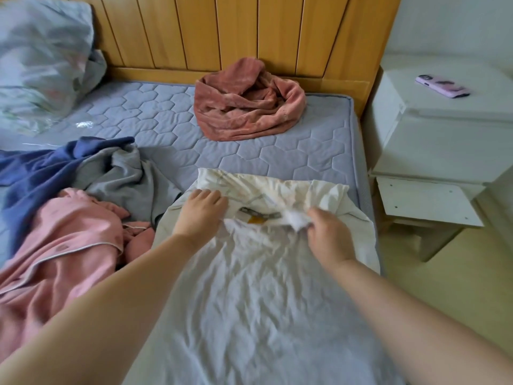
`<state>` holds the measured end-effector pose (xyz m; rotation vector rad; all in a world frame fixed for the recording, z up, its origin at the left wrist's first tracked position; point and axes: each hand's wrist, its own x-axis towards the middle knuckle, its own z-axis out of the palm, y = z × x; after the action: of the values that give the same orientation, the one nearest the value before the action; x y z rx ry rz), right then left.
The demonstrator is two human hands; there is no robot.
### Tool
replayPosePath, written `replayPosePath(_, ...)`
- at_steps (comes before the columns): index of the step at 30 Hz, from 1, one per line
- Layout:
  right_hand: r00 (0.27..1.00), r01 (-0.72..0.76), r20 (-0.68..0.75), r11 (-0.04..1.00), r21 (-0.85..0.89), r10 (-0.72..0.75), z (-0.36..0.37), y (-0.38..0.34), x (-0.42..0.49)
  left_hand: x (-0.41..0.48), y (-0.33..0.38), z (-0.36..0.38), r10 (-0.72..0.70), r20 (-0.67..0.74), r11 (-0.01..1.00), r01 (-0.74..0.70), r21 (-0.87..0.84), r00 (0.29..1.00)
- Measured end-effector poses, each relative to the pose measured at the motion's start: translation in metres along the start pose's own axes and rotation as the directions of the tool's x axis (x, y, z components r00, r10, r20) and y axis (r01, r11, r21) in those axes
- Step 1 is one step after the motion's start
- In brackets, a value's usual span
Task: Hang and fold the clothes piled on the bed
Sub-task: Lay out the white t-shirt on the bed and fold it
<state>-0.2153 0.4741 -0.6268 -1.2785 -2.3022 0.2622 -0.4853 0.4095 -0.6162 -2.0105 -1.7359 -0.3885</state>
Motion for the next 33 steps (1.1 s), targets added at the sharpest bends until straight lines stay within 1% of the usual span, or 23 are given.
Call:
replayPosePath(1,0.994,0.000,-0.113,1.000,0.017,0.002,-0.006,0.004,-0.002,-0.012,-0.007,-0.002,0.034,-0.003,0.999,-0.034,-0.003,0.999)
replayPosePath(2,0.996,0.026,-0.086,1.000,-0.014,-0.027,-0.009,0.008,-0.006,-0.024,-0.013,-0.004,0.102,0.072,0.994,-0.104,0.020,0.992)
replayPosePath(3,0.994,0.111,0.038,0.987,-0.115,-0.107,-0.010,0.014,-0.013,-0.032,-0.015,-0.006,0.176,0.190,0.979,-0.192,0.064,0.966)
replayPosePath(4,0.963,0.240,0.180,0.944,-0.226,-0.201,-0.007,0.020,-0.023,-0.038,-0.014,-0.010,0.175,0.391,0.967,-0.231,0.103,0.904)
replayPosePath(5,0.922,0.349,0.272,0.892,-0.286,-0.274,-0.004,0.026,-0.033,-0.045,-0.011,-0.012,0.094,0.575,0.969,-0.206,0.133,0.813)
replayPosePath(6,0.907,0.375,0.308,0.885,-0.275,-0.288,-0.001,0.029,-0.043,-0.051,-0.009,-0.010,-0.004,0.633,0.986,-0.104,0.134,0.774)
replayPosePath(8,0.959,0.170,0.250,0.978,-0.121,-0.136,-0.001,0.024,-0.057,-0.054,0.003,-0.013,-0.233,0.539,0.964,0.265,0.018,0.809)
replayPosePath(9,0.988,-0.035,0.153,0.999,-0.009,0.036,0.001,0.019,-0.058,-0.053,0.010,-0.014,-0.409,0.436,0.860,0.498,-0.109,0.802)
replayPosePath(10,0.963,-0.268,0.071,0.955,0.125,0.261,0.003,0.015,-0.055,-0.049,0.012,-0.012,-0.599,0.388,0.657,0.707,-0.261,0.700)
replayPosePath(11,0.881,-0.468,0.057,0.845,0.258,0.470,0.003,0.010,-0.051,-0.044,0.014,-0.013,-0.726,0.440,0.383,0.843,-0.379,0.528)
replayPosePath(12,0.770,-0.618,0.104,0.695,0.367,0.630,0.002,0.006,-0.045,-0.040,0.015,-0.012,-0.757,0.549,0.107,0.897,-0.429,0.353)
replayPosePath(13,0.662,-0.718,0.190,0.542,0.437,0.725,0.001,0.006,-0.037,-0.036,0.015,-0.011,-0.722,0.656,-0.119,0.894,-0.432,0.221)
replayPosePath(14,0.583,-0.774,0.282,0.415,0.478,0.762,0.001,0.006,-0.031,-0.032,0.014,-0.011,-0.668,0.730,-0.243,0.884,-0.399,0.146)
replayPosePath(15,0.537,-0.802,0.358,0.329,0.499,0.764,0.002,0.007,-0.026,-0.028,0.014,-0.011,-0.623,0.774,-0.299,0.880,-0.368,0.112)
replayPosePath(17,0.506,-0.809,0.461,0.216,0.547,0.729,0.005,0.006,-0.017,-0.022,0.012,-0.008,-0.558,0.826,-0.385,0.858,-0.340,0.077)
replayPosePath(19,0.461,-0.793,0.560,0.036,0.609,0.689,0.006,0.001,-0.008,-0.014,0.012,-0.005,-0.483,0.870,-0.503,0.784,-0.363,0.093)
replayPosePath(20,0.455,-0.745,0.607,-0.095,0.660,0.651,0.005,0.000,-0.002,-0.011,0.013,-0.005,-0.449,0.883,-0.573,0.713,-0.403,0.138)
replayPosePath(22,0.500,-0.562,0.655,-0.362,0.743,0.567,-0.006,0.004,0.008,-0.012,0.014,-0.008,-0.402,0.883,-0.691,0.553,-0.466,0.241)
replayPosePath(23,0.519,-0.484,0.661,-0.451,0.750,0.542,-0.012,0.008,0.008,-0.019,0.015,-0.007,-0.375,0.891,-0.742,0.493,-0.455,0.258)
replayPosePath(25,0.488,-0.558,0.708,-0.441,0.703,0.511,-0.019,0.015,-0.004,-0.037,0.013,-0.002,-0.351,0.912,-0.745,0.526,-0.410,0.213)
replayPosePath(28,0.319,-0.844,0.798,-0.230,0.485,0.511,-0.017,0.023,-0.026,-0.050,0.008,0.010,-0.451,0.889,-0.605,0.705,-0.370,0.079)
replayPosePath(30,0.349,-0.866,0.753,-0.114,0.486,0.558,-0.014,0.030,-0.020,-0.044,0.004,0.012,-0.564,0.821,-0.519,0.738,-0.431,0.083)
replayPosePath(33,0.446,-0.810,0.536,0.069,0.583,0.717,-0.006,0.045,0.001,-0.029,-0.004,0.015,-0.665,0.721,-0.361,0.760,-0.540,0.196)
